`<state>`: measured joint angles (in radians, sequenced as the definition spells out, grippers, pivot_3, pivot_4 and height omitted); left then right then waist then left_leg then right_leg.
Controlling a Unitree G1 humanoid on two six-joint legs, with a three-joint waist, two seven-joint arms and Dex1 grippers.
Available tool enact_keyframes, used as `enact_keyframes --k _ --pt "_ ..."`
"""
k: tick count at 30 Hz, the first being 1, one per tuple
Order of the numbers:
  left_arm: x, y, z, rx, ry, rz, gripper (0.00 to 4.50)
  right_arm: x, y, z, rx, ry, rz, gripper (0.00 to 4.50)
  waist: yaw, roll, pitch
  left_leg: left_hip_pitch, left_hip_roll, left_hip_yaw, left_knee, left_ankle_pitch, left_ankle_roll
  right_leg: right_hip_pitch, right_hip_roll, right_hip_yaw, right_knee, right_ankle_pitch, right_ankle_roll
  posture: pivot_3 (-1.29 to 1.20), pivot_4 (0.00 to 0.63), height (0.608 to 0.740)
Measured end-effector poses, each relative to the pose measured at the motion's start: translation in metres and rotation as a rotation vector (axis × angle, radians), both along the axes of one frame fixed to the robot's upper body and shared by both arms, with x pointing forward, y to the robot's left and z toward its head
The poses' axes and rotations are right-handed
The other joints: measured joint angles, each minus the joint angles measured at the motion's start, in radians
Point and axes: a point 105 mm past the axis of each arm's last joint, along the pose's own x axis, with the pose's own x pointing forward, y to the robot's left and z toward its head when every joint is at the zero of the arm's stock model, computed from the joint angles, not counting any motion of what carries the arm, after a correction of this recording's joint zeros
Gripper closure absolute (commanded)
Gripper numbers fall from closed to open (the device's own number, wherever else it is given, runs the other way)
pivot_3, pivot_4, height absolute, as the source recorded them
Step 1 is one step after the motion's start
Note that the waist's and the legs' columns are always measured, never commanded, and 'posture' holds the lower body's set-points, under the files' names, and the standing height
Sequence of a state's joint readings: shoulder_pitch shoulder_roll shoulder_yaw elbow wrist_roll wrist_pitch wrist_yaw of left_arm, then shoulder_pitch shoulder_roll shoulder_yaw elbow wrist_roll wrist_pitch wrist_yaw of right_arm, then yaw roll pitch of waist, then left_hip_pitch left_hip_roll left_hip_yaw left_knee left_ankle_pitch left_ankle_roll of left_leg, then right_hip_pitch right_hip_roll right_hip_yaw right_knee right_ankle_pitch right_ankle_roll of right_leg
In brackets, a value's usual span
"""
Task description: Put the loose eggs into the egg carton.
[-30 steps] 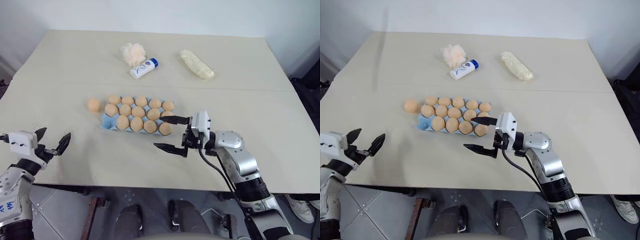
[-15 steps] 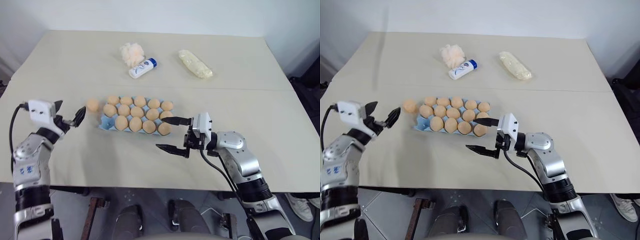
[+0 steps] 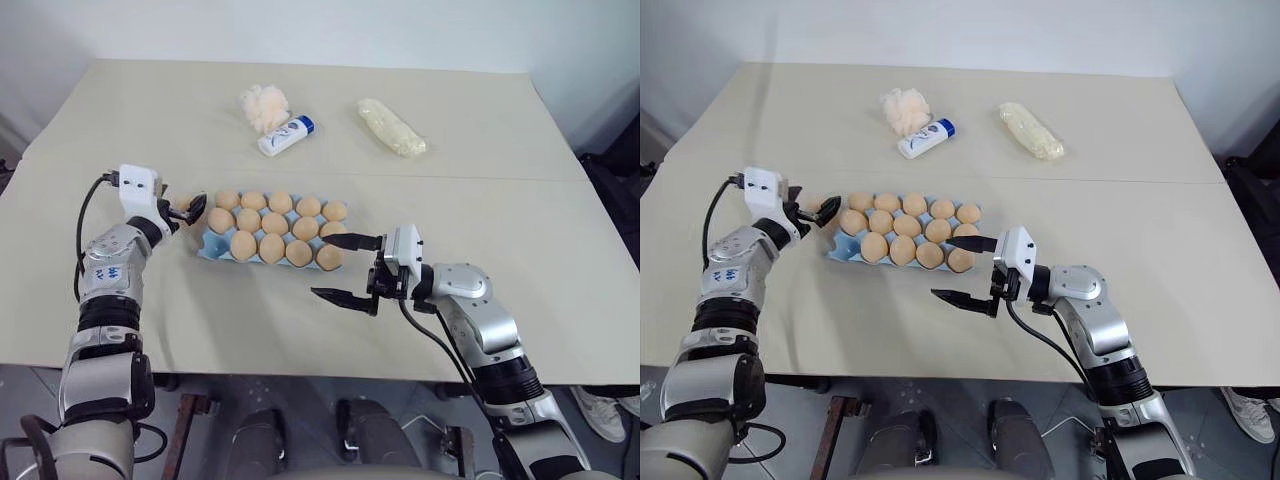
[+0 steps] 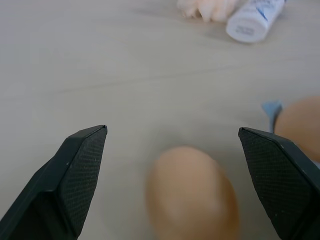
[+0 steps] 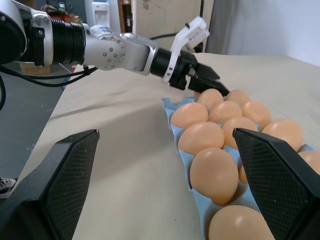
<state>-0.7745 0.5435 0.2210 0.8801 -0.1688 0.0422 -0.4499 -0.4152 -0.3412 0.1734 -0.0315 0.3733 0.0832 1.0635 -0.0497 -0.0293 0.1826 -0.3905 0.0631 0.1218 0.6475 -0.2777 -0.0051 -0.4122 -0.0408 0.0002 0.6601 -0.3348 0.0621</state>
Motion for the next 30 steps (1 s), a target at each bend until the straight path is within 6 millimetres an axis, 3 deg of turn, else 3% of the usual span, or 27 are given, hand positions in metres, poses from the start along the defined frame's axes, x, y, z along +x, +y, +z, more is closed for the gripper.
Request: enact_keyframes --k 5,8,15,18,25,30 --pt "0.003 -0.001 -0.006 -0.007 0.035 0.001 0.02 0.001 0.000 0.000 0.002 0.000 -0.007 0.00 0.002 0.000 0.000 0.000 0.000 0.000 0.001 0.000 0.000 0.000 0.000 0.000 0.001 0.000 0.000 0.00 0.150 0.740" --pt "0.003 0.000 -0.013 -0.019 0.063 0.004 0.60 0.001 0.000 0.000 0.002 0.000 -0.007 0.00 0.003 0.000 0.000 0.000 0.000 0.000 0.001 0.000 0.000 0.000 0.000 0.000 0.001 0.000 0.000 0.00 0.150 0.740" --pt "0.004 -0.001 -0.009 -0.015 0.037 -0.013 2.67 0.001 0.000 0.000 0.001 0.000 -0.008 0.00 0.011 0.000 0.000 0.000 0.000 0.000 0.001 0.000 0.000 0.000 0.000 0.000 0.001 0.000 0.000 0.00 0.150 0.740" --pt "0.000 -0.006 -0.001 0.006 -0.031 -0.079 2.74 0.001 0.000 0.000 0.001 -0.001 -0.007 0.00 0.015 0.000 0.000 0.000 0.000 0.000 0.001 0.000 0.000 0.000 0.000 0.000 0.001 0.000 0.000 0.00 0.150 0.740" --pt "-0.043 0.002 0.022 0.059 -0.200 -0.274 2.74 -0.001 -0.002 -0.003 -0.003 0.008 -0.011 0.00 0.012 0.000 0.000 0.000 0.001 0.001 0.001 0.002 -0.005 0.000 0.000 0.001 0.001 0.000 0.000 0.00 0.150 0.740" --pt "-0.065 -0.037 0.037 0.148 -0.238 -0.492 2.74 -0.001 0.000 -0.003 0.005 0.011 -0.009 0.00 0.024 0.000 0.000 0.001 0.000 -0.001 0.001 0.001 0.001 0.002 -0.002 0.000 0.001 0.000 0.000 0.00 0.150 0.740"
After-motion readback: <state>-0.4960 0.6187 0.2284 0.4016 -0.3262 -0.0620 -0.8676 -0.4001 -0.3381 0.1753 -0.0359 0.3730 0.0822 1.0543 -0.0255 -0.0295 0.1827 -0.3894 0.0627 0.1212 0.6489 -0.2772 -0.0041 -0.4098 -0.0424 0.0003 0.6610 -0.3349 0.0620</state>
